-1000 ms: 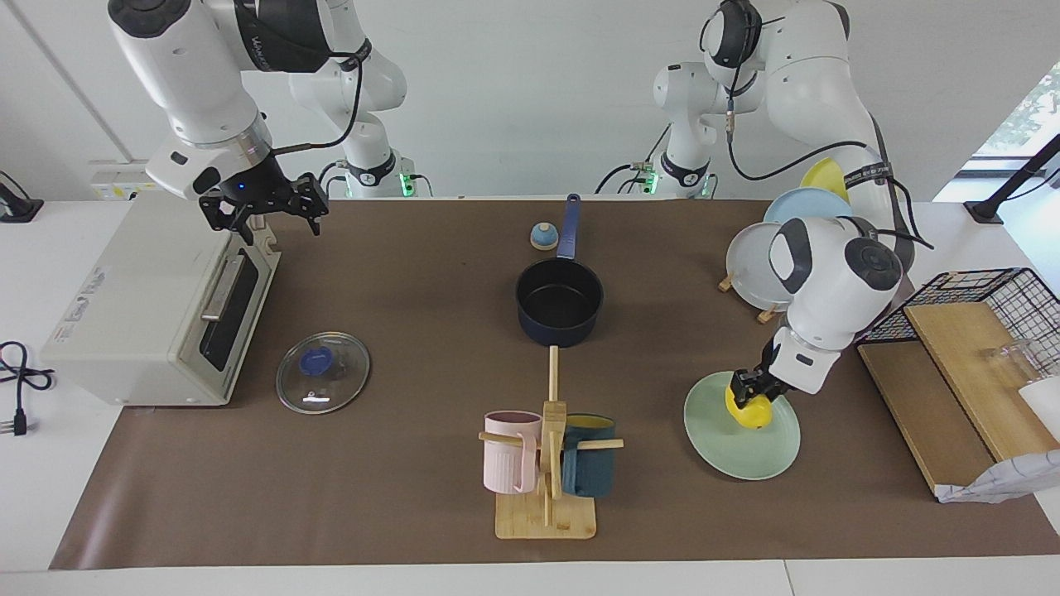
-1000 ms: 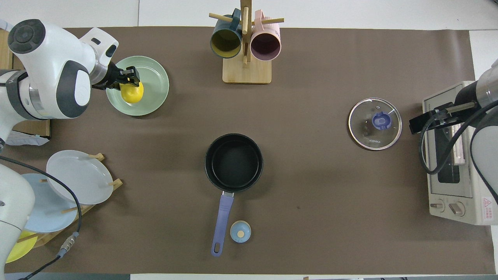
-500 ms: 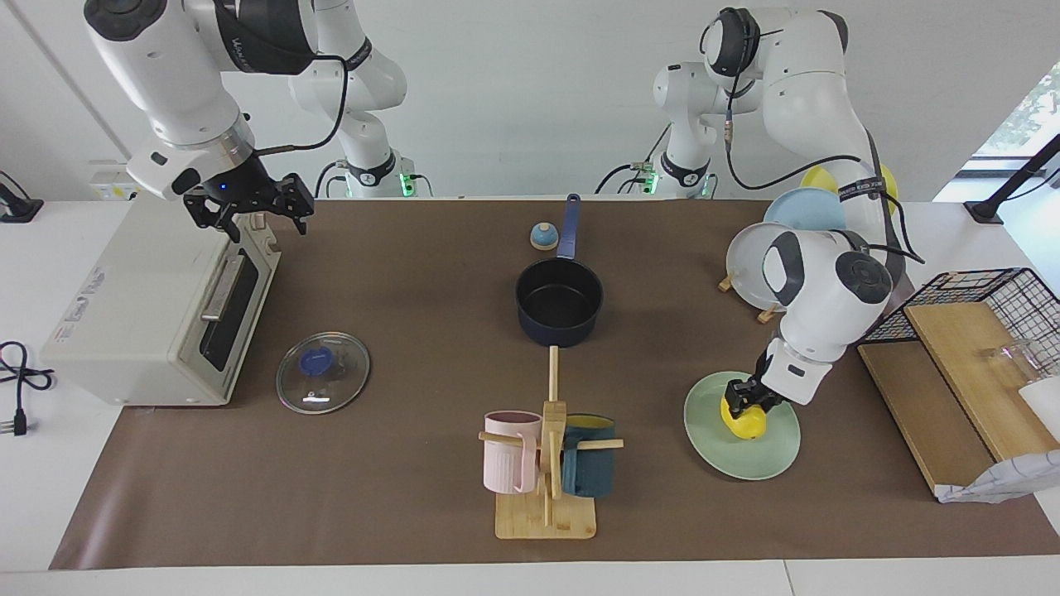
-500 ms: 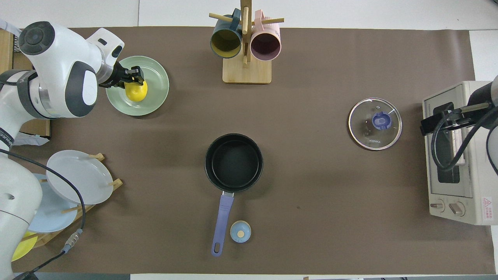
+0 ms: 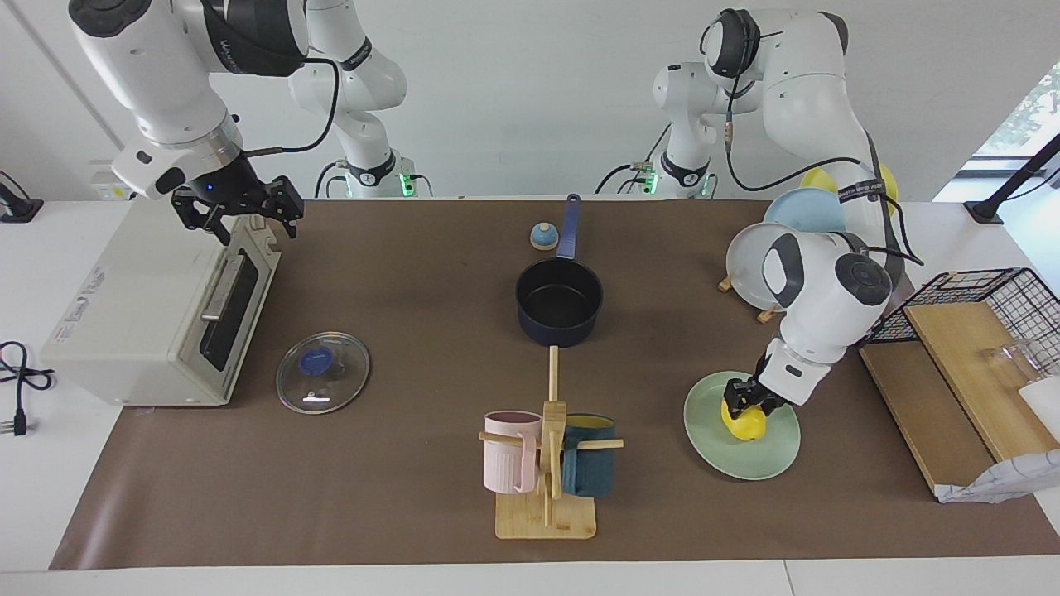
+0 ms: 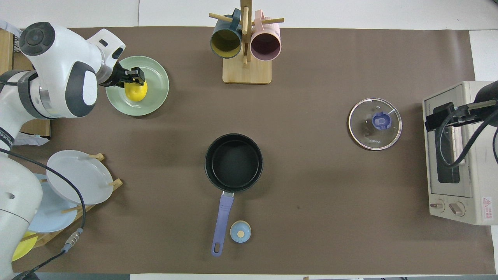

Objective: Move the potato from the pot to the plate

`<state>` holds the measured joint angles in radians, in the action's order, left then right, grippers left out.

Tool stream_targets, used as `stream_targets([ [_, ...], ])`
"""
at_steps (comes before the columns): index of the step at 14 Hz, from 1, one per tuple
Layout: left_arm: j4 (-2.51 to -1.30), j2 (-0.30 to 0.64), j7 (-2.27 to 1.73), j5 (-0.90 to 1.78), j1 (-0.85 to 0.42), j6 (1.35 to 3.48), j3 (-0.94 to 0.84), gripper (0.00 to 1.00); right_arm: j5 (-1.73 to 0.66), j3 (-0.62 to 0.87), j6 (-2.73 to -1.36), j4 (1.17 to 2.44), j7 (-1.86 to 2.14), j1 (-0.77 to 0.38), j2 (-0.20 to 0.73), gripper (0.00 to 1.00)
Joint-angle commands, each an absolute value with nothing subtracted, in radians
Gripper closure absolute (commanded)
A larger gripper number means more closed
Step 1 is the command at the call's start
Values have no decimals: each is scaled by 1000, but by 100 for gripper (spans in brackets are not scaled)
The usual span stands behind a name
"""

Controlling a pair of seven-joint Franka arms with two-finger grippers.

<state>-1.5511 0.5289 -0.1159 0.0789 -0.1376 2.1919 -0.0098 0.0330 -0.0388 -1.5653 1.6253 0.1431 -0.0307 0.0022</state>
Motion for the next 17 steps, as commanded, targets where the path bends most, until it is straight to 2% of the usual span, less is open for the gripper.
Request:
stream_targets([
  [1, -1559, 525, -92, 86, -127, 2212, -11, 0, 44, -3, -1575, 1638, 141, 5, 0, 0],
  [4, -1548, 480, -92, 94, -94, 2160, -14, 0, 43, -3, -1557, 1638, 141, 17, -3, 0],
  [7, -1546, 364, -103, 100, -66, 2018, -12, 0, 41, -12, -1537, 1638, 138, 18, -5, 0],
  [11, -1549, 160, -104, 86, -61, 1800, 24, 0, 38, -8, -1544, 1640, 117, 12, -8, 0],
  [15, -1555, 11, -94, 13, -69, 1629, 26, 0, 44, -3, -1548, 1638, 74, 12, 0, 0],
  [17, -1555, -29, -94, 9, -74, 1547, 26, 0, 49, 0, -1549, 1638, 75, 12, 3, 0],
])
